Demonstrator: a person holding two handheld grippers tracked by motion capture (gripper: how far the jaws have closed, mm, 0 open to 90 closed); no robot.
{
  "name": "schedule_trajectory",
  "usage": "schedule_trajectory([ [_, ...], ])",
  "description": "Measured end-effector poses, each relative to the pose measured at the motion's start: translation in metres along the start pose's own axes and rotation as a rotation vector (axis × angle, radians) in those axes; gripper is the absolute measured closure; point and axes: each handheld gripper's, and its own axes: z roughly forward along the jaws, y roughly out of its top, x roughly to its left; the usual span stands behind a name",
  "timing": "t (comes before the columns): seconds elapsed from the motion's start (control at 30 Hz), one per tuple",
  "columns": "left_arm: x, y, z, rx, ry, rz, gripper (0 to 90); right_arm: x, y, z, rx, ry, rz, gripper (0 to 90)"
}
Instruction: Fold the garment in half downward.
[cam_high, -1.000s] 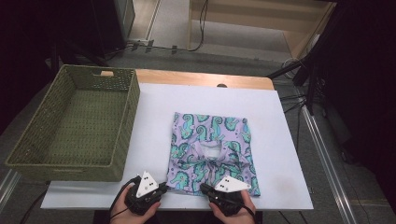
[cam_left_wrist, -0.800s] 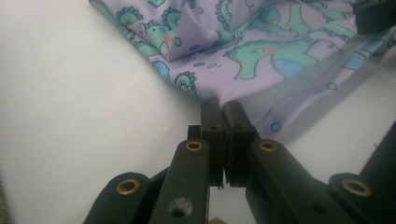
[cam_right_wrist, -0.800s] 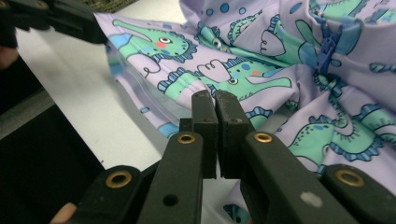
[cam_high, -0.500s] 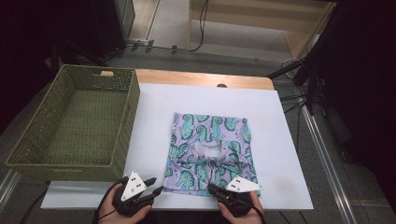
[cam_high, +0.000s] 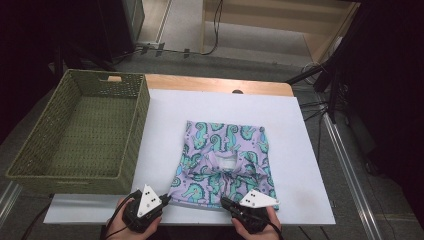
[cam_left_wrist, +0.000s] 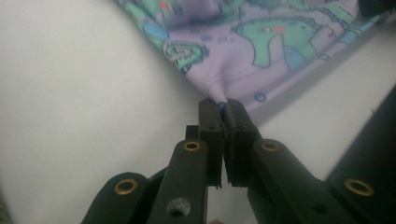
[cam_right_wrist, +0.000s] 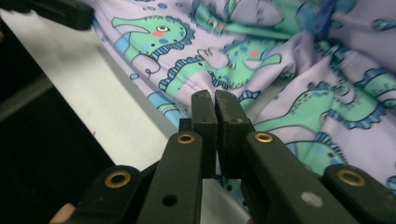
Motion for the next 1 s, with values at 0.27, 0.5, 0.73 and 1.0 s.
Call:
schedule_trajectory([
  [0.27, 0.018, -0.004, -0.006, -0.152, -0.169, -0.102, 53.5, -0.009, -0.003, -0.004, -0.034, 0.061, 0.035, 75.1],
  [0.5, 0.021, -0.004, 0.0, -0.163, -0.174, -0.12, 57.6, -0.005, 0.0, -0.005, -0.07, 0.052, 0.012, 73.6],
  [0.73, 0.015, -0.003, 0.013, -0.064, -0.136, -0.075, 87.2, -0.004, -0.003, 0.003, 0.016, 0.037, 0.019, 84.9],
  [1.0, 0.019, -0.009, 0.006, -0.062, -0.083, -0.076, 82.5, -0.01, -0.006, -0.015, -0.04, 0.065, 0.037, 74.6],
])
